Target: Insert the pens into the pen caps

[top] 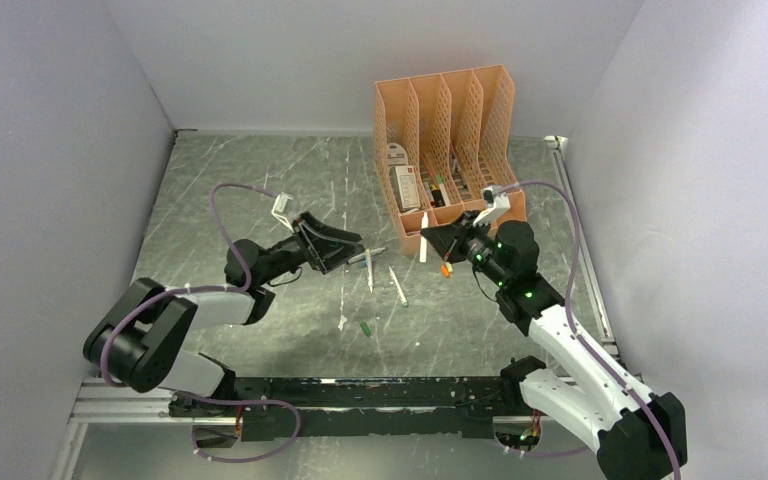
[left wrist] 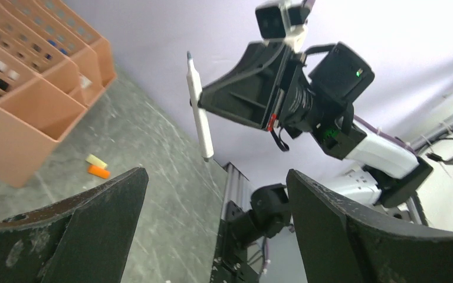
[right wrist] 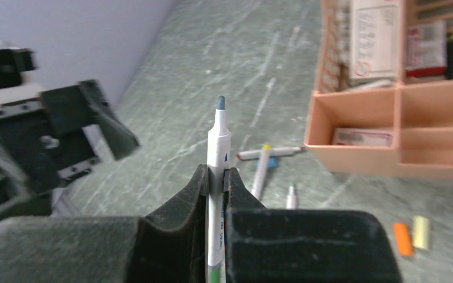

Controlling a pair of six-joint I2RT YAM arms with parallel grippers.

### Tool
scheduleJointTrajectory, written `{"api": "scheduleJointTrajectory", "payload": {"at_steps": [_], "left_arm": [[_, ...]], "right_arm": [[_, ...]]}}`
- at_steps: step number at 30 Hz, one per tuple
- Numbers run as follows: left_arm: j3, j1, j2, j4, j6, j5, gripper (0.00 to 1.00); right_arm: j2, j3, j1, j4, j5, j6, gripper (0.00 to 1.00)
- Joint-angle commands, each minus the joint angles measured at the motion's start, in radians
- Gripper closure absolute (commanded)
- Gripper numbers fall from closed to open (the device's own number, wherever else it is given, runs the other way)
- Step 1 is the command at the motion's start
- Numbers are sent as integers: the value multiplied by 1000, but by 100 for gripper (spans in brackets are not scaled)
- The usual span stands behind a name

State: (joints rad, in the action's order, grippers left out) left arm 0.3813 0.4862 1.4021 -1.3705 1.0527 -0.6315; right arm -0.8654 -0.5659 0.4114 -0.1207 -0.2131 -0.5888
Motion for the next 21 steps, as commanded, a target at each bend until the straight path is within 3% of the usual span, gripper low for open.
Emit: {"api": "scheduleJointTrajectory", "payload": {"at_steps": [1, 7, 15, 19, 21], "left_arm": [[50, 80, 61, -164, 72, -2, 1], [119, 168, 126, -59, 24, 61, 1], [183, 211, 215, -103, 47, 71, 2], [198, 218, 222, -83, 31, 81, 9], [203, 222, 224, -82, 29, 78, 22]], "right_arm": [[-27, -79, 61, -109, -70, 1, 100], [-68, -100, 150, -141, -40, 21, 100], [-96, -103, 201, -173, -27, 24, 100], [-94, -106, 210, -183, -40, 11, 100], [-95, -104, 212, -192, -45, 2, 100]]}}
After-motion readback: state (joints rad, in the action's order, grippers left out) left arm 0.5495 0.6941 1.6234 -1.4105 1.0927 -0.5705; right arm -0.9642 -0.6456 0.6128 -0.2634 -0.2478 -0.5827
